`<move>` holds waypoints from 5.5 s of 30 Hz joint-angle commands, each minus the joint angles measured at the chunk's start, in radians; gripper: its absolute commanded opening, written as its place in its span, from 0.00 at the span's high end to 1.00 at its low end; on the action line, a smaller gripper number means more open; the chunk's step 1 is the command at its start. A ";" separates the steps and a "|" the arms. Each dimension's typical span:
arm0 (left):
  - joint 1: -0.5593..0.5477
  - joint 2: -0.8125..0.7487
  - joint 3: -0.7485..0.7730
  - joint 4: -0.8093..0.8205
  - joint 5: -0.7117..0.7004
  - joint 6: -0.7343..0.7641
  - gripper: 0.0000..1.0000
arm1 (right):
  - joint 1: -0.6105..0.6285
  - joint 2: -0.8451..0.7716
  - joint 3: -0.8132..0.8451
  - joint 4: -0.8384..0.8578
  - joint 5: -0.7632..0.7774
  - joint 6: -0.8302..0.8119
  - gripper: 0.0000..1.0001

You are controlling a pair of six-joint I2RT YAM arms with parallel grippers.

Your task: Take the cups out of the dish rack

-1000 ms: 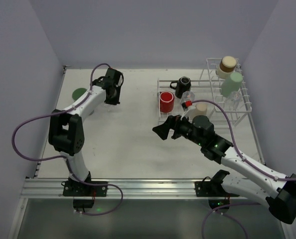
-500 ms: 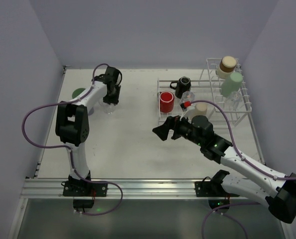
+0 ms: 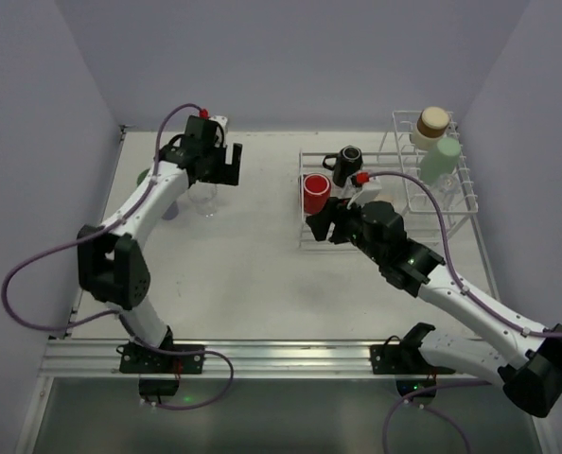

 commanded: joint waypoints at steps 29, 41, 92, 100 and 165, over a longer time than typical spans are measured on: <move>-0.243 -1.311 -0.913 0.465 0.402 -0.067 0.04 | -0.258 0.775 0.637 -0.209 0.621 -0.180 0.20; -0.286 -1.302 -0.910 0.456 0.386 -0.058 0.04 | -0.311 0.822 0.630 -0.241 0.554 -0.131 0.17; -0.278 -1.105 -0.968 0.906 0.506 -0.394 0.12 | -0.152 0.189 0.303 0.168 0.126 -0.070 0.69; -0.283 -0.935 -1.022 1.227 0.593 -0.570 0.14 | -0.132 0.040 0.122 0.339 -0.272 0.133 0.68; 0.002 -0.025 0.019 -0.067 -0.135 0.023 1.00 | -0.089 -0.110 -0.131 0.150 -0.284 0.043 0.01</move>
